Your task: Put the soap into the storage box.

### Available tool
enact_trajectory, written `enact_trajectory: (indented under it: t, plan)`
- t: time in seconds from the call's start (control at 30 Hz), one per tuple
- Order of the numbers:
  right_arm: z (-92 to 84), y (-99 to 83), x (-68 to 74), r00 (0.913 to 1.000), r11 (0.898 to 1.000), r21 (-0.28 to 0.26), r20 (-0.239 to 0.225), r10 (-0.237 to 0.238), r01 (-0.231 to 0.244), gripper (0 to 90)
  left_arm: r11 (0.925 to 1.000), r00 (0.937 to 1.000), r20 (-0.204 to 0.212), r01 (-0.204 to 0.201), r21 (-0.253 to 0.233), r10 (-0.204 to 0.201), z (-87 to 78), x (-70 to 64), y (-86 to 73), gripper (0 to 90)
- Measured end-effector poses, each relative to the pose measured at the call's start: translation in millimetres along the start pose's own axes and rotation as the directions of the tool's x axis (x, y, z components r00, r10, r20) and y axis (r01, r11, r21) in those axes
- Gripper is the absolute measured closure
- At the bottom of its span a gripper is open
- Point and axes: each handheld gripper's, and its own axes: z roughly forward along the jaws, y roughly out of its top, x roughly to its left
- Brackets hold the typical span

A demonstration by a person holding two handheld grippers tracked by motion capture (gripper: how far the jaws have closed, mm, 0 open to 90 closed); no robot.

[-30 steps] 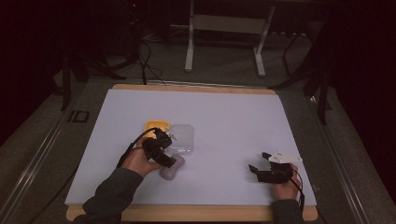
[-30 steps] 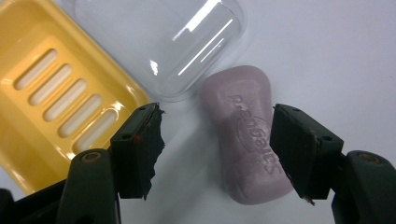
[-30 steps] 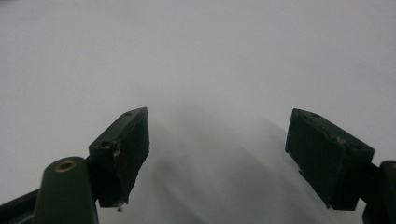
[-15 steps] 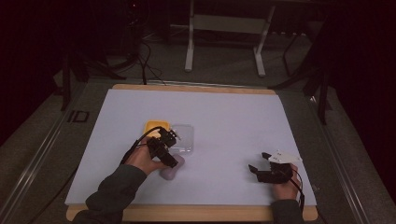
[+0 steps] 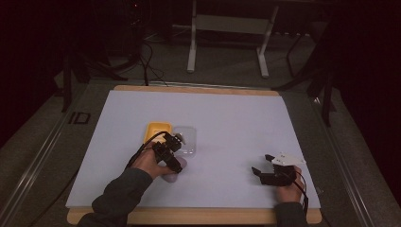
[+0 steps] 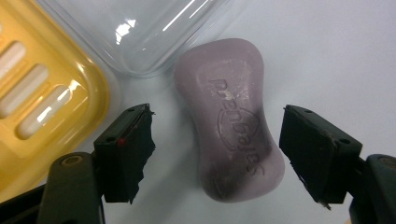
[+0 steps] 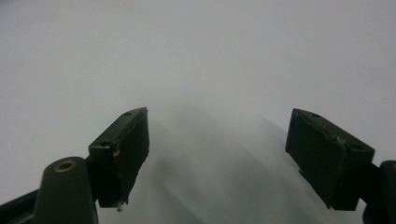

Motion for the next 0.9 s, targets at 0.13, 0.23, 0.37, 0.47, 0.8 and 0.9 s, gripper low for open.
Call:
enact_trajectory:
  t: [0.13,0.23,0.37,0.47,0.8,0.9]
  plan:
    - [0.0,0.0,0.0,1.0000,1.000,0.000,0.000,0.000,0.000,21.1,0.9999,1.0000,0.005,-0.001,0.012,0.001,5.9,-1.7,1.2,25.1]
    - [0.0,0.0,0.0,1.0000,1.000,0.000,-0.001,0.000,0.000,20.9,0.9998,1.0000,-0.003,0.009,0.016,-0.009,9.4,-1.6,2.2,25.1]
    - [0.0,0.0,0.0,1.0000,1.000,-0.001,-0.001,-0.001,0.001,20.9,0.9997,0.9999,0.003,0.015,0.019,-0.015,12.8,-1.6,2.8,27.3]
    - [0.0,0.0,0.0,1.0000,1.000,-0.001,0.000,-0.002,0.002,20.9,0.9991,0.9998,0.010,0.014,0.039,-0.015,18.6,-3.4,3.2,30.0]
    - [0.0,0.0,0.1,1.0000,1.000,-0.001,0.000,-0.003,0.003,20.8,0.9987,0.9998,-0.003,-0.017,0.049,0.017,25.4,-8.3,4.5,38.9]
    - [0.0,0.0,0.1,1.0000,1.000,-0.001,-0.002,-0.003,0.003,20.7,0.9969,0.9986,-0.007,-0.051,0.059,0.052,24.5,-9.1,4.7,44.9]
